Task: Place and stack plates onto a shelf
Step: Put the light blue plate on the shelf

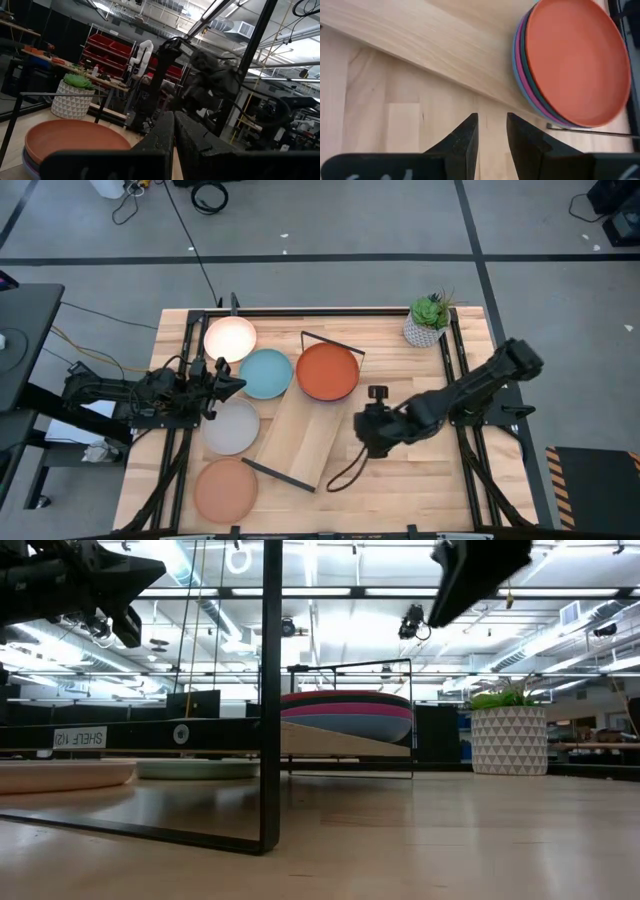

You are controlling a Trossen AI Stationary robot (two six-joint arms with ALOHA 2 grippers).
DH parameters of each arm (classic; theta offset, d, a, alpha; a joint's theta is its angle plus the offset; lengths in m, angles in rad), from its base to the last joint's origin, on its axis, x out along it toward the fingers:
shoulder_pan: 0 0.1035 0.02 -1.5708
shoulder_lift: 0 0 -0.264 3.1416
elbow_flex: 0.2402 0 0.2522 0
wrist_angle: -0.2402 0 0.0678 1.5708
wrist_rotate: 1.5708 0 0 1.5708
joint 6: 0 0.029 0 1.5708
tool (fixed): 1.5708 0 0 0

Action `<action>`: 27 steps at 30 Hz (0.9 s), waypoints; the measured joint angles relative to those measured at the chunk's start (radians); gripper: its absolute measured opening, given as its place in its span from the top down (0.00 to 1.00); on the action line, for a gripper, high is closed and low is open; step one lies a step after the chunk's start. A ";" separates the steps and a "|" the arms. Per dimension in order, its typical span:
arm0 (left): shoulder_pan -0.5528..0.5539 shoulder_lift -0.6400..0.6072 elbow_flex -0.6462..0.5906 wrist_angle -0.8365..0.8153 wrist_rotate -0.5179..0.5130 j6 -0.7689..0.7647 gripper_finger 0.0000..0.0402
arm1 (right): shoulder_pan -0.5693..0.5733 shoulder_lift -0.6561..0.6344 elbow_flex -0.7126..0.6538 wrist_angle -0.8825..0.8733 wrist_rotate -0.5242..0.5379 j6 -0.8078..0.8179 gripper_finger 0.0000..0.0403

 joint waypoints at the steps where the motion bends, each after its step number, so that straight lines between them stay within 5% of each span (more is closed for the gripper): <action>1: 0.000 0.000 0.000 -0.001 0.000 0.000 0.95 | 0.001 -0.030 -0.056 0.058 0.000 -0.005 0.73; 10: 0.000 0.000 0.000 -0.002 0.000 -0.001 0.95 | -0.050 -0.189 -0.466 0.622 0.037 -0.208 0.73; 20: 0.000 0.000 0.000 0.068 -0.026 0.012 0.95 | -0.113 -0.203 -0.769 1.162 0.033 -0.411 0.73; 24: 0.001 -0.001 0.006 0.105 -0.246 0.012 0.95 | -0.116 -0.202 -0.833 1.219 0.032 -0.400 0.73; 27: 0.023 0.012 0.062 -0.079 -0.434 -0.038 0.96 | -0.116 -0.202 -0.861 1.232 0.033 -0.384 0.73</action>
